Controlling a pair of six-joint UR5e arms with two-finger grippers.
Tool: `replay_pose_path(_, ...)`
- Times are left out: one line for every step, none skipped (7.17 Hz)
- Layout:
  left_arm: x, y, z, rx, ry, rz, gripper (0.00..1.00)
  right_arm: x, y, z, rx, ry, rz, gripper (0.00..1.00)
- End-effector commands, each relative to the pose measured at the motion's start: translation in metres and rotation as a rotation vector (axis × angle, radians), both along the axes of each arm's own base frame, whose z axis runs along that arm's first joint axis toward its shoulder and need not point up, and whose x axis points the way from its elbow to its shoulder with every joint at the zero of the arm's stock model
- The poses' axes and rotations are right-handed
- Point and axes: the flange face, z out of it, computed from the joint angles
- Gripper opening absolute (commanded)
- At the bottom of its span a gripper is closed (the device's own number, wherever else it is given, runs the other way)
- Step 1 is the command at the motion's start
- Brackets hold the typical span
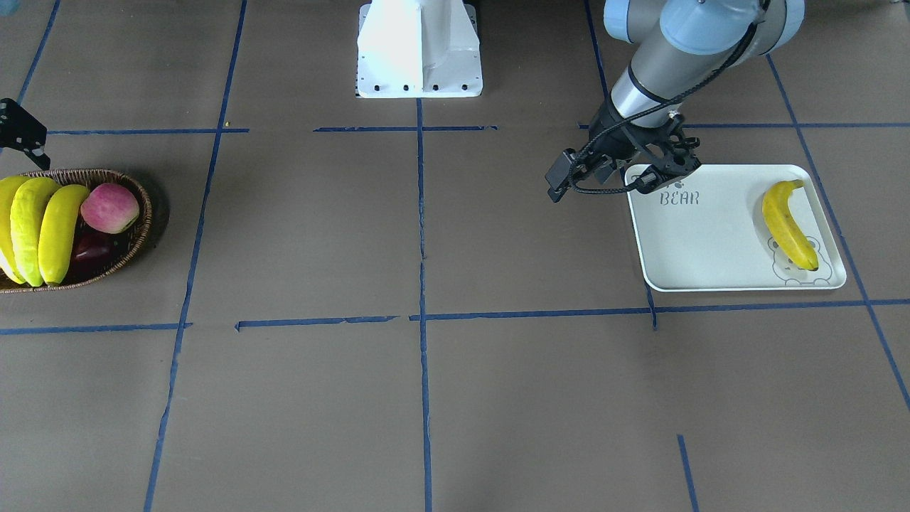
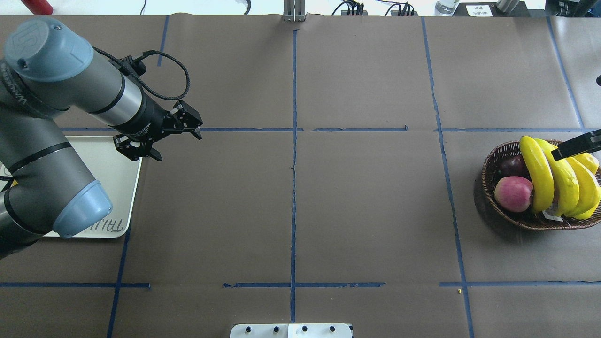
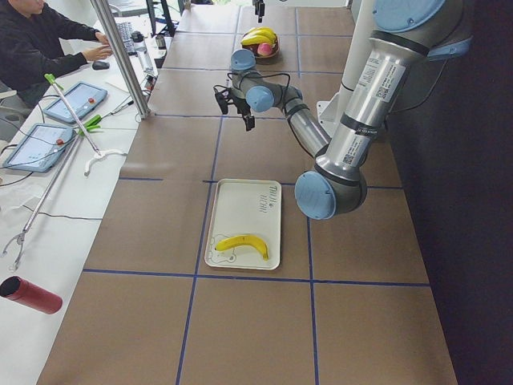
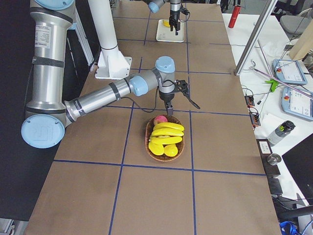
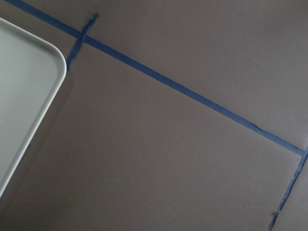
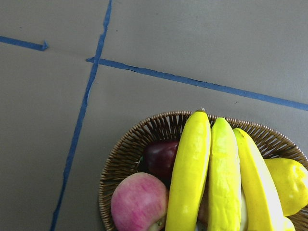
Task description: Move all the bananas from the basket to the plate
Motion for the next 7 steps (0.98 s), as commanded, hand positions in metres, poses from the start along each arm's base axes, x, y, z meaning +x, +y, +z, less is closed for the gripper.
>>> replay_pose_path(0.004, 0.001, -0.003, 0.0, -0.002, -0.011, 0.98, 0.003, 0.006, 0.043, -0.011, 0.001, 0.005, 1.0)
replay_pose_path(0.004, 0.001, -0.004, -0.005, 0.0, -0.016, 0.98, 0.007, 0.016, 0.055, -0.039, 0.01, 0.002, 1.0)
replay_pose_path(0.007, 0.004, -0.004, -0.005, 0.0, -0.01, 0.98, 0.006, 0.017, 0.057, -0.051, 0.014, -0.002, 0.98)
replay_pose_path(0.009, 0.005, -0.004, -0.004, 0.001, -0.007, 0.98, -0.012, 0.022, 0.062, -0.056, 0.03, -0.042, 0.82)
replay_pose_path(0.009, 0.005, -0.004, -0.005, 0.002, -0.005, 0.98, -0.026, 0.024, 0.068, -0.063, 0.039, -0.072, 0.8)
replay_pose_path(0.009, 0.005, -0.003, -0.005, 0.0, -0.007, 0.98, -0.029, 0.025, 0.069, -0.064, 0.04, -0.08, 0.77)
replay_pose_path(0.009, 0.005, -0.003, -0.005, 0.0, -0.007, 0.98, -0.028, 0.026, 0.074, -0.071, 0.043, -0.082, 0.76)
